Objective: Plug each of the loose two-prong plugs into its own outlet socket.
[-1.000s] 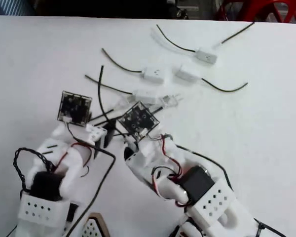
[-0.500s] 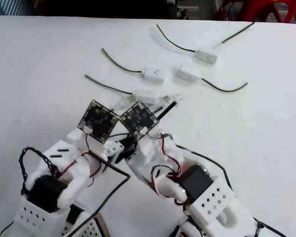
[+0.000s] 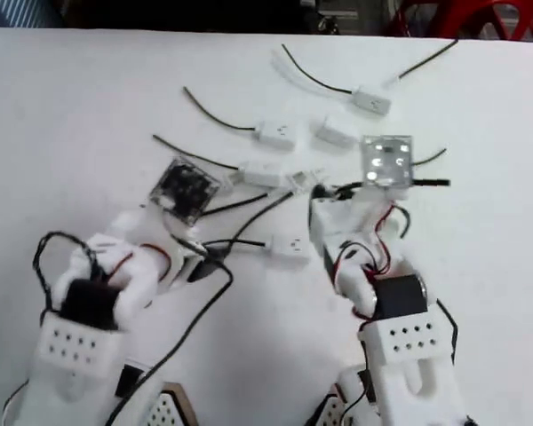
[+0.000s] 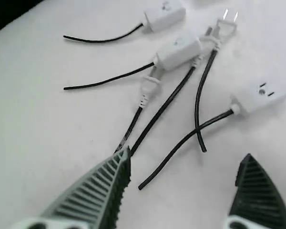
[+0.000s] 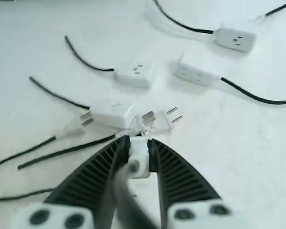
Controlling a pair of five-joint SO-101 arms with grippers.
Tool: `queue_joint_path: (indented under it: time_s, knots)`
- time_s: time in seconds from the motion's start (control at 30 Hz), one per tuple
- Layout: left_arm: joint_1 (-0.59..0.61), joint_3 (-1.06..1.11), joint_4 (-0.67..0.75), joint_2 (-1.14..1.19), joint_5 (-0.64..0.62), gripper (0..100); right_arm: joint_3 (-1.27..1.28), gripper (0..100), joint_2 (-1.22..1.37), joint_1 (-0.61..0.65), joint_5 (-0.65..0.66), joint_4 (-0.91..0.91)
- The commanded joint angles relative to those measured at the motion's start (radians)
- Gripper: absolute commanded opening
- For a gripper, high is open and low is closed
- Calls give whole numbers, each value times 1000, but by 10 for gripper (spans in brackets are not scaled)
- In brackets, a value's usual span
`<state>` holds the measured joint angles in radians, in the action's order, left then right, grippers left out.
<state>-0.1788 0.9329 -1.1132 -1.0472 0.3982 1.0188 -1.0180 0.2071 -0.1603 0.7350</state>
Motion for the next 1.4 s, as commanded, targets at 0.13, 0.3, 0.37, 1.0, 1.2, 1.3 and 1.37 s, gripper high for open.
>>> queue_joint_path:
  time_s: [0.13, 0.3, 0.37, 1.0, 1.2, 1.3, 1.37]
  knots:
    - [-185, -170, 121, 338, 169, 346, 75, 16, 5, -208, -63, -220]
    - [-312, -253, 210, 561, 169, 346, 89, 16, 5, -288, -103, -252]
    - [-351, -313, 222, 659, 170, 346, 89, 16, 5, -300, -104, -252]
    - [-383, -790, 203, 1411, 285, 271, 89, 17, 5, -302, -107, -249]
    - [-414, -845, 34, 1419, 331, 51, 89, 17, 5, -302, -107, -248]
    - [-410, -890, -81, 1419, 313, 29, 89, 17, 5, -302, -109, -248]
    - [-401, -927, -155, 1419, 212, 35, 89, 17, 5, -302, -110, -246]
